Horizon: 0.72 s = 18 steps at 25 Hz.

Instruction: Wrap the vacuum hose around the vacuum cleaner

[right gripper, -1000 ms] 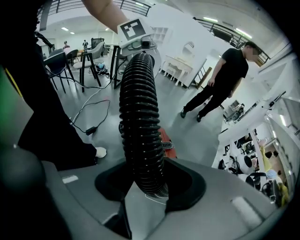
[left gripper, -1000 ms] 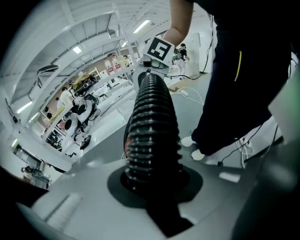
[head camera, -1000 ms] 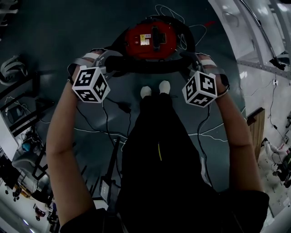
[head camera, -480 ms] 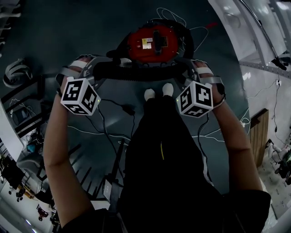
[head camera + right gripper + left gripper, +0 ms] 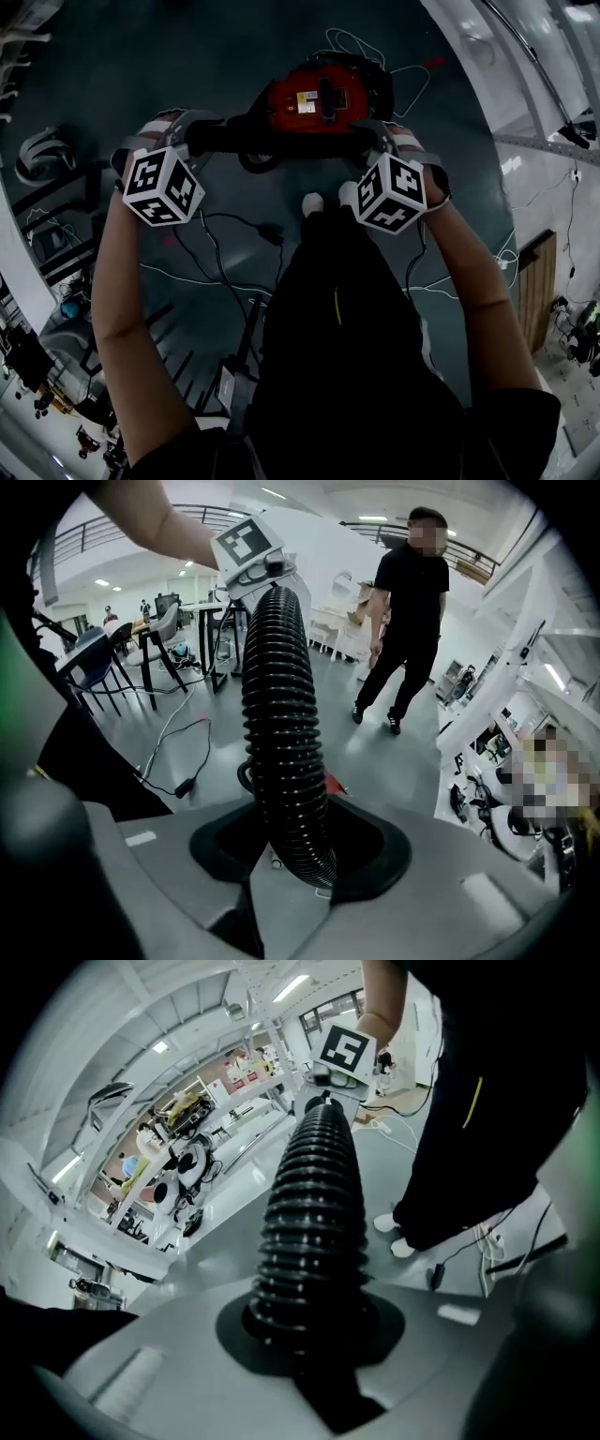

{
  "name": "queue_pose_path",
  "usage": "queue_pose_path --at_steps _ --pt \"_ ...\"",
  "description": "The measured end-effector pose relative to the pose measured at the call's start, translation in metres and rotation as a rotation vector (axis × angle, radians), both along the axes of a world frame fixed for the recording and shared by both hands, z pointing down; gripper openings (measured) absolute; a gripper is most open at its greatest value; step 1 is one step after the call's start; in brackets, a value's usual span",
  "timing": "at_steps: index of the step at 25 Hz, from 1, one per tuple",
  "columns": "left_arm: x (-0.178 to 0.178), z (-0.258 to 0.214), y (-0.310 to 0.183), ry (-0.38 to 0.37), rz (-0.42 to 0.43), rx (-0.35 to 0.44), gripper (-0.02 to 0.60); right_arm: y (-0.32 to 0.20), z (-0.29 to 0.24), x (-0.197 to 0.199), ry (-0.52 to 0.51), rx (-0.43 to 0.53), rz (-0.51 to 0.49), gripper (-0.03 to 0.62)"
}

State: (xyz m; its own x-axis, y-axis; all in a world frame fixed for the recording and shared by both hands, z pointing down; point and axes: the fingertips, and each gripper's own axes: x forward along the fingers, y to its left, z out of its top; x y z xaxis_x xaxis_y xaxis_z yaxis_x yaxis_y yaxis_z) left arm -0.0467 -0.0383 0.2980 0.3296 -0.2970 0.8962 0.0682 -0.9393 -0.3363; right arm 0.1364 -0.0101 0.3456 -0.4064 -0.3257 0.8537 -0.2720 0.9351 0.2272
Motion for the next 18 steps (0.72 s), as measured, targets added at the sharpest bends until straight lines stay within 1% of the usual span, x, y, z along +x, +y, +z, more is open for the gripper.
queue_pose_path --at_steps 3,8,13,15,18 --pt "-0.005 -0.009 -0.017 -0.005 -0.042 0.015 0.063 -0.009 -0.004 -0.006 -0.006 -0.041 0.013 0.181" --pt "-0.009 -0.011 -0.035 -0.025 -0.046 0.054 0.063 -0.016 -0.004 -0.010 -0.001 -0.068 0.039 0.182" --pt "-0.015 0.012 -0.045 -0.015 -0.080 0.069 0.063 -0.014 0.010 -0.013 0.004 -0.102 0.067 0.183" --pt "-0.014 0.025 -0.048 -0.002 -0.098 0.072 0.063 -0.012 0.018 -0.011 0.013 -0.117 0.075 0.183" --pt "-0.010 0.042 -0.054 0.020 -0.115 0.098 0.063 -0.011 0.029 -0.005 0.024 -0.125 0.090 0.183"
